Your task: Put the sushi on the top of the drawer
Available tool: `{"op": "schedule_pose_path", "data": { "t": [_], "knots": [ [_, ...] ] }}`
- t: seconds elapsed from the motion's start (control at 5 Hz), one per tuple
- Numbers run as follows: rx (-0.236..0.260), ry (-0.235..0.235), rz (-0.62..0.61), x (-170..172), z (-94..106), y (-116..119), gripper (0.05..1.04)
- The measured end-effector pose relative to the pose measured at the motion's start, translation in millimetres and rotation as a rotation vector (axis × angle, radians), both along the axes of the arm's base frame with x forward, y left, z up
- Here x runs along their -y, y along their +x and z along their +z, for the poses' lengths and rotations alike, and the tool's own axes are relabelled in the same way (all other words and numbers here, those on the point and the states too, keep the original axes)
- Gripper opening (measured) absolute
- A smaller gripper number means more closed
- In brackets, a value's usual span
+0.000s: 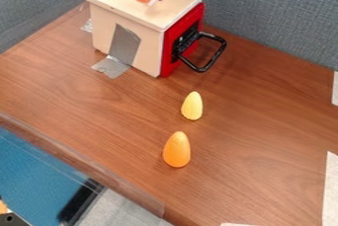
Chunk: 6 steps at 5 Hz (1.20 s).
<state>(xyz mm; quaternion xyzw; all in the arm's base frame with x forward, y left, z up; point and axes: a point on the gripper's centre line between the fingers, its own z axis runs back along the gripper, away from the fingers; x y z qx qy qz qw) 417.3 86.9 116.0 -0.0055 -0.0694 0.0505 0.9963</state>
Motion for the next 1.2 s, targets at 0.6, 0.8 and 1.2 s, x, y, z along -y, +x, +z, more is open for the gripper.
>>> {"op": "schedule_pose_path", "data": {
  "t": [0.6,0.8,1.2],
  "knots": [
    [-0.052,0.030,-0.011,-9.3,-11.6,22.4,1.008],
    [-0.054,-0.008,-0.021,-10.2,-6.4,17.4,1.004],
    [0.014,-0.003,-0.035,-5.5,32.8,0.9,1.001]
  ]
}}
